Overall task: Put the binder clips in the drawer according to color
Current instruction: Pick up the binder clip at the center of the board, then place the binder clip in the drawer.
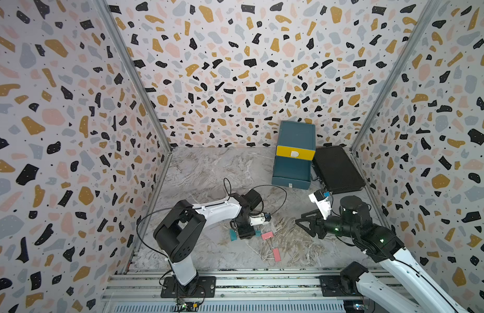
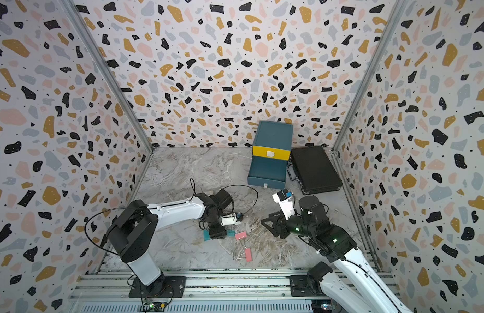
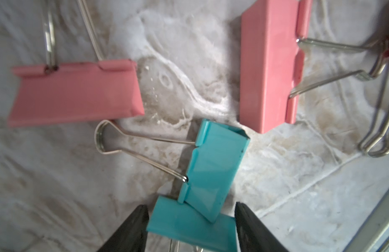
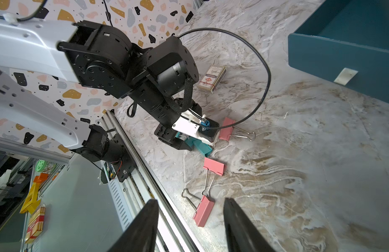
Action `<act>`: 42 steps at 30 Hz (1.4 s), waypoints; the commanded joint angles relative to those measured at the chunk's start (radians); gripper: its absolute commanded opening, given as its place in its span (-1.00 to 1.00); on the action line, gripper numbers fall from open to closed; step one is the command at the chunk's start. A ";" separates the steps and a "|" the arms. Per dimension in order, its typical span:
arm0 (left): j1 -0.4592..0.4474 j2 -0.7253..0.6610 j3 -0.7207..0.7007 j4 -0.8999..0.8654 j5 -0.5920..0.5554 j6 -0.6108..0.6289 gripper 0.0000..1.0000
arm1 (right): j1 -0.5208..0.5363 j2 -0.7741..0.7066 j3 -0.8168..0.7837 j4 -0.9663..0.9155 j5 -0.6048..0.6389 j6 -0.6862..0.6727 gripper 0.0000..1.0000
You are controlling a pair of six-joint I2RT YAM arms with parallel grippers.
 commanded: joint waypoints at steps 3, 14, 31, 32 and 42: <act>0.004 -0.014 -0.013 0.028 0.006 -0.009 0.09 | 0.003 -0.013 -0.003 0.033 -0.006 0.012 0.01; 0.004 -0.083 0.010 0.000 -0.007 -0.044 -0.16 | 0.003 -0.028 -0.009 0.051 -0.047 0.022 -0.12; -0.004 0.015 0.615 0.096 0.052 -0.669 -0.20 | 0.003 -0.127 0.010 0.075 0.345 0.058 -0.22; -0.004 0.047 0.654 0.116 0.048 -0.708 -0.20 | 0.003 -0.120 0.026 0.059 0.396 0.062 -0.21; -0.001 0.340 0.962 0.258 -0.052 -0.983 -0.19 | 0.002 -0.110 0.083 0.035 0.460 0.071 -0.22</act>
